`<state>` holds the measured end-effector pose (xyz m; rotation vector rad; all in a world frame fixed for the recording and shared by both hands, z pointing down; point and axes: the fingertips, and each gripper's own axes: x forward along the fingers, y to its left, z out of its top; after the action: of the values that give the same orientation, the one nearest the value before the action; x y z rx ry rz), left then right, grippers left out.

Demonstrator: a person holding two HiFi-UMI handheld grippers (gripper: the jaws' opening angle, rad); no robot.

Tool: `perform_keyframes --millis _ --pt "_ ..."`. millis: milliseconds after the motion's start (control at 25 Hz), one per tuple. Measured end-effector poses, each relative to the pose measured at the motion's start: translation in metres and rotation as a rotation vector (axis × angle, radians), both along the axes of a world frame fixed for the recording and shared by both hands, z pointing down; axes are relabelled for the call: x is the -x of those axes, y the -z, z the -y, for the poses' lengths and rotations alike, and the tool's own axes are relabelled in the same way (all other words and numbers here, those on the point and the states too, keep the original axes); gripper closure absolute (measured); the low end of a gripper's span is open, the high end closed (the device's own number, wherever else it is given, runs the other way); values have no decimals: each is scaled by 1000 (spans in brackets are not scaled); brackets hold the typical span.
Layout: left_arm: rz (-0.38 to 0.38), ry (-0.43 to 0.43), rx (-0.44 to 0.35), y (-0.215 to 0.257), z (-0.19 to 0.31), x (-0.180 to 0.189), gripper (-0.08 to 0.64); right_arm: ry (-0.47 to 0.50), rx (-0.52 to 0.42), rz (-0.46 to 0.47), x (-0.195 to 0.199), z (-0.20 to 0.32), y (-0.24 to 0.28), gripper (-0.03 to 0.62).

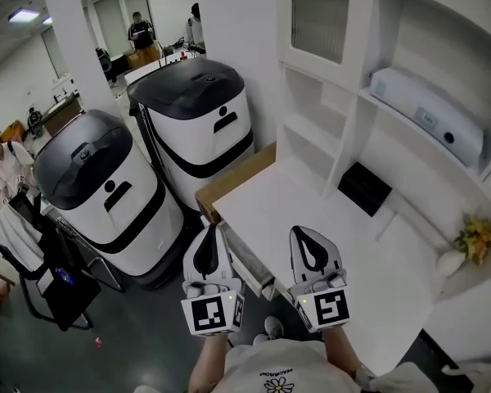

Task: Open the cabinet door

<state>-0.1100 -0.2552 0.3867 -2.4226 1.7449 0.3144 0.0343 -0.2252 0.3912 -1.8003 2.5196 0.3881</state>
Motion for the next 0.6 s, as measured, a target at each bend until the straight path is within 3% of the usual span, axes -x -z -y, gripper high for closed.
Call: perform_keyframes --millis 360,600 --pt "1 -57 -59 49 34 -32 555 -39 -91 -27 -24 25 53 592" --pt "-121 -257 -116 133 63 -75 555 -128 -223 -131 -57 54 139 592"
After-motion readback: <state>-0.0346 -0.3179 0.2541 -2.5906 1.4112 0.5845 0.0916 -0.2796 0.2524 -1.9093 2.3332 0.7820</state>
